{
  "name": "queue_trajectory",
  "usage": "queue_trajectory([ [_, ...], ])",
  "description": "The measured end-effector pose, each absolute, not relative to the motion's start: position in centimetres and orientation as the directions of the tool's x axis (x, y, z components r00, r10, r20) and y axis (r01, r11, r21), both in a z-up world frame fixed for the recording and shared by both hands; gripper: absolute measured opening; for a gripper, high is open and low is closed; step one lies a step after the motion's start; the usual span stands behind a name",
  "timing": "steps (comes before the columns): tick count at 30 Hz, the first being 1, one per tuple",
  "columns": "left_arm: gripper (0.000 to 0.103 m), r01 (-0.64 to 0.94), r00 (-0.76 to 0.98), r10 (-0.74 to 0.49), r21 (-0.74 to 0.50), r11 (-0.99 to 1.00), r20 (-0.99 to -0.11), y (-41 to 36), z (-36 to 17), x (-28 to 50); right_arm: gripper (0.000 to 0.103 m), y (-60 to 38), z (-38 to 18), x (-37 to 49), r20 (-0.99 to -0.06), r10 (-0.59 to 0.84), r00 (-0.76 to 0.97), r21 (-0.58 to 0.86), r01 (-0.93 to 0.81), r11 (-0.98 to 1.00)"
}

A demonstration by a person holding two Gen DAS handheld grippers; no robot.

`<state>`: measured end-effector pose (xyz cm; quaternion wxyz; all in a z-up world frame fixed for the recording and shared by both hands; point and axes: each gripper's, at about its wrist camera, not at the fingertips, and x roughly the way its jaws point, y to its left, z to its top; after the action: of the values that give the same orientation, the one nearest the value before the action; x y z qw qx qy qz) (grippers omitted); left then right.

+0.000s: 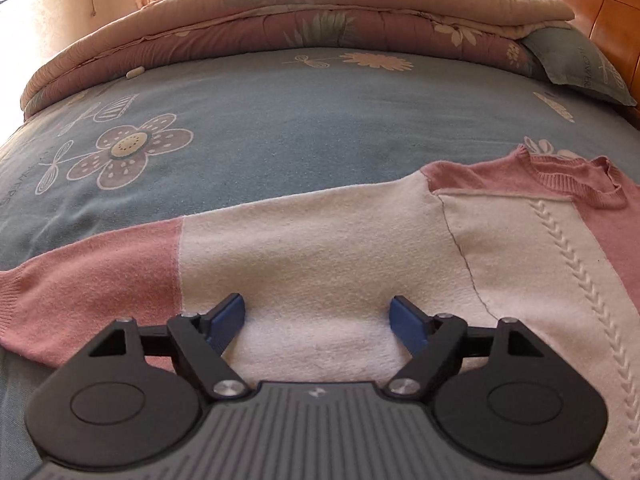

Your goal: Fold clothes

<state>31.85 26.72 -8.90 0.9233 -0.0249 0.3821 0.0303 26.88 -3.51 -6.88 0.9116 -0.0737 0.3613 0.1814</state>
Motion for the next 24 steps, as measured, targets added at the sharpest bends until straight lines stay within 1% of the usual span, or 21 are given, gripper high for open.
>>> queue_trajectory([
  [3, 0.08, -0.074, 0.684, 0.045, -0.007, 0.997, -0.728, 25.7, -10.0, 32.0, 0.103, 0.1, -7.8, 28.6, -0.696, 0.312, 0.646, -0.01, -0.443, 0.897],
  [7, 0.08, -0.087, 0.678, 0.025, -0.046, 0.995, -0.735, 27.2, -9.8, 31.8, 0.103, 4.5, -10.4, 30.5, -0.724, 0.273, 0.633, -0.04, -0.433, 0.901],
  [9, 0.081, -0.106, 0.682, 0.047, -0.035, 0.994, -0.73, 27.7, -9.5, 31.7, 0.103, 6.5, -11.9, 30.6, -0.744, 0.271, 0.611, -0.037, -0.443, 0.896],
  [10, 0.081, -0.115, 0.684, 0.057, -0.03, 0.993, -0.728, 27.9, -9.3, 31.7, 0.103, 7.0, -12.1, 30.3, -0.722, 0.273, 0.635, -0.044, -0.436, 0.899],
  [11, 0.081, -0.121, 0.688, 0.061, -0.031, 0.992, -0.723, 28.2, -8.9, 31.6, 0.103, 7.5, -12.2, 30.2, -0.719, 0.295, 0.629, -0.039, -0.46, 0.887],
  [12, 0.081, -0.121, 0.69, 0.054, -0.042, 0.992, -0.722, 28.4, -8.8, 31.5, 0.103, 8.0, -12.2, 30.1, -0.741, 0.321, 0.59, -0.019, -0.496, 0.868],
  [14, 0.083, -0.11, 0.693, 0.026, -0.069, 0.992, -0.72, 28.8, -8.7, 31.4, 0.103, 8.4, -11.6, 29.0, -0.737, 0.333, 0.588, -0.039, -0.529, 0.848],
  [17, 0.083, -0.094, 0.689, -0.01, -0.103, 0.99, -0.724, 28.9, -9.4, 31.5, 0.103, 6.9, -10.0, 27.2, -0.697, 0.371, 0.613, -0.007, -0.524, 0.852],
  [19, 0.083, -0.09, 0.674, -0.026, -0.118, 0.989, -0.738, 29.0, -10.2, 31.8, 0.103, 5.7, -9.8, 26.7, -0.713, 0.368, 0.597, 0.021, -0.507, 0.862],
  [20, 0.083, -0.1, 0.665, -0.014, -0.108, 0.989, -0.747, 29.1, -10.7, 31.9, 0.103, 5.1, -9.8, 26.4, -0.722, 0.366, 0.587, 0.035, -0.497, 0.867],
  [24, 0.084, -0.114, 0.659, 0.013, -0.083, 0.99, -0.752, 27.7, -9.7, 31.7, 0.103, 3.2, -11.3, 24.9, -0.78, 0.35, 0.519, 0.057, -0.498, 0.865],
])
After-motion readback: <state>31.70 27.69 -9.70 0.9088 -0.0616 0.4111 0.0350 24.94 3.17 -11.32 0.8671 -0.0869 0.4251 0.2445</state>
